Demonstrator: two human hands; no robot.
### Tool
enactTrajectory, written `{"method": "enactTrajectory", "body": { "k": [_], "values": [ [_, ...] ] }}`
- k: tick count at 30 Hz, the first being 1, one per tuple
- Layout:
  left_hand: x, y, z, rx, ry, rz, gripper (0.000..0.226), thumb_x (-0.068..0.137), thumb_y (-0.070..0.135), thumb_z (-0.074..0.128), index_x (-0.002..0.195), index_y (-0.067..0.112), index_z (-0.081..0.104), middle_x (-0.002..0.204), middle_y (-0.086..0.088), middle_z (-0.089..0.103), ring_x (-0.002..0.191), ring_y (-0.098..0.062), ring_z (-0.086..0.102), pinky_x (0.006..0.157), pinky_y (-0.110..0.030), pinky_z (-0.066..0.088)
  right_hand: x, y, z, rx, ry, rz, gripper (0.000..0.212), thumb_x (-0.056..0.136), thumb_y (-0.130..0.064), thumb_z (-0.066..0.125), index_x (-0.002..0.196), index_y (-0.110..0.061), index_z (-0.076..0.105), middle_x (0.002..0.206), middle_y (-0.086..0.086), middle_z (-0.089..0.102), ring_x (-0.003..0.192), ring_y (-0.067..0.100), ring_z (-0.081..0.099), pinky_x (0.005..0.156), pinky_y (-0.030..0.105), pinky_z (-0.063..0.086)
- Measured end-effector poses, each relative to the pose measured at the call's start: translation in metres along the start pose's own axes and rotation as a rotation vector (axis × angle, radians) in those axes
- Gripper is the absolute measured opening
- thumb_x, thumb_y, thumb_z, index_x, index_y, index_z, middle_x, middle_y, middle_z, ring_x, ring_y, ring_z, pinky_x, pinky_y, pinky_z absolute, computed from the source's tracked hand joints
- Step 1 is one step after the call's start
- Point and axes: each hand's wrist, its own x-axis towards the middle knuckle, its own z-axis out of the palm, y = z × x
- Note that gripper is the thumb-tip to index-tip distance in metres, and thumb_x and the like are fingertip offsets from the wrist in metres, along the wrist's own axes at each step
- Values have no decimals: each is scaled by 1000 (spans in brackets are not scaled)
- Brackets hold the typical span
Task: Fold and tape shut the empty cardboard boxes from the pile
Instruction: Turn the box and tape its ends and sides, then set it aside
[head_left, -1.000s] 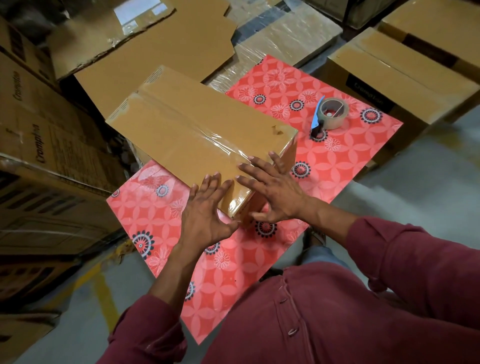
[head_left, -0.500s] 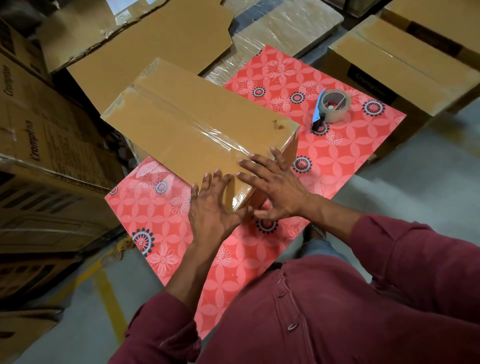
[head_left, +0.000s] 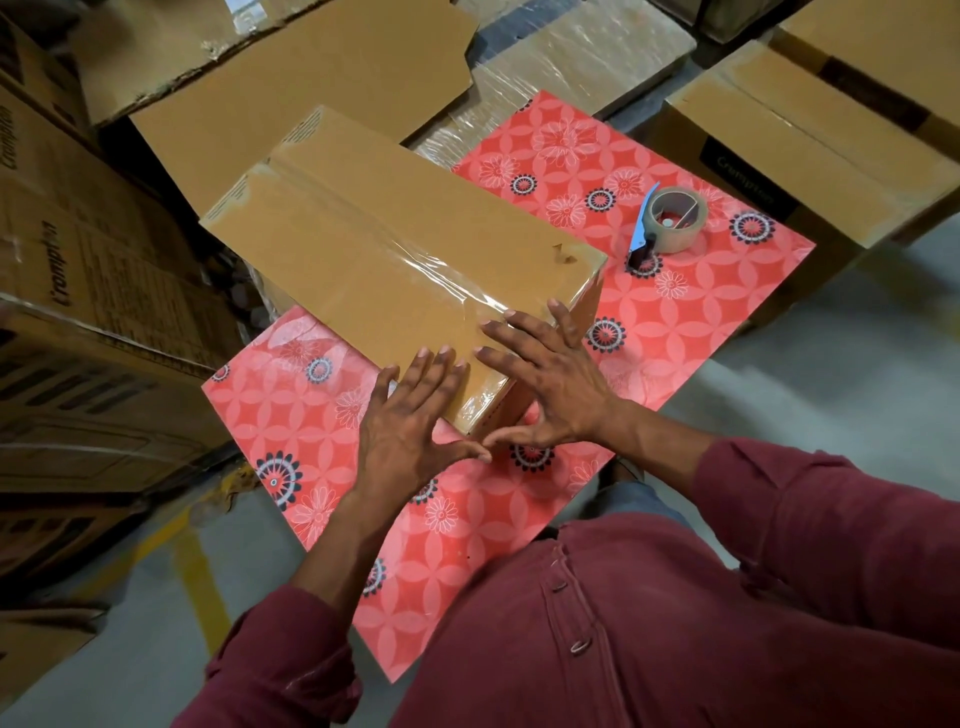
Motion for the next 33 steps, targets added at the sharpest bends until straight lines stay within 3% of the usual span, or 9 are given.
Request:
{"method": "enactTrajectory", "body": {
  "k": [9, 12, 14, 17, 20, 22, 25, 29, 33],
  "values": [
    [9, -27, -14, -16, -26, 127, 64, 92, 39, 69, 152, 26, 53, 159, 7, 45, 147, -17, 45, 110, -42, 38, -2, 5, -1, -35, -42, -60, 85, 80, -64, 73, 151, -22, 52, 163, 5, 40, 151, 30, 36, 122, 66, 14],
    [10, -28, -25, -160, -96, 93, 73, 82, 52, 73, 148, 25, 56, 160, 4, 45, 149, -17, 41, 113, -42, 38, 2, 6, -20, 70, -76, -57, 81, 83, -66, 71, 149, -23, 55, 161, 5, 43, 151, 28, 37, 122, 62, 18],
    [9, -20, -34, -348, -92, -40, 79, 79, 61, 77, 146, 23, 60, 162, 1, 43, 152, -15, 37, 120, -37, 35, 12, 10, -35, 152, -19, -31, 69, 85, -64, 71, 139, -22, 63, 152, 2, 54, 145, 26, 44, 116, 58, 31],
    [13, -2, -44, -599, 102, -498, 74, 81, 47, 86, 147, 25, 59, 162, 10, 40, 151, 0, 32, 119, -16, 29, 50, 38, -50, 155, 21, 166, 60, 88, -58, 65, 136, -22, 65, 147, 3, 59, 139, 29, 50, 109, 54, 40],
    [38, 4, -51, -677, 250, -1029, 79, 87, 39, 84, 155, 26, 46, 163, 6, 40, 150, -8, 34, 121, -30, 33, 111, 67, -61, 252, -107, 478, 68, 91, -56, 59, 146, -15, 56, 151, 13, 54, 136, 33, 53, 112, 44, 42],
    [61, 1, -58, -870, 316, -1222, 82, 90, 37, 81, 158, 21, 38, 154, 8, 45, 144, -17, 43, 113, -33, 38, 148, 78, -61, 288, -279, 616, 67, 97, -47, 64, 150, -10, 49, 148, 16, 56, 130, 35, 57, 105, 40, 44],
    [84, -18, -55, -1139, 413, -1372, 68, 88, 35, 81, 144, 16, 47, 137, 13, 52, 122, -14, 54, 99, -29, 41, 178, 80, -52, 224, -470, 693, 49, 98, -51, 61, 122, -9, 59, 118, 20, 69, 105, 36, 65, 86, 39, 51],
    [82, -60, -43, -1094, 385, -1469, 75, 57, 60, 79, 117, 19, 62, 114, 2, 73, 106, -23, 68, 100, -44, 54, 175, 60, -51, 69, -518, 650, 46, 88, -61, 64, 85, -16, 57, 86, 7, 66, 85, 31, 66, 73, 36, 55],
    [57, -94, -45, -877, 273, -1430, 65, 61, 68, 73, 109, 25, 68, 103, 6, 75, 96, -24, 71, 95, -48, 58, 147, 19, -67, 10, -578, 543, 52, 81, -68, 71, 87, -20, 52, 94, 6, 69, 92, 31, 68, 64, 31, 41]
  ]
}}
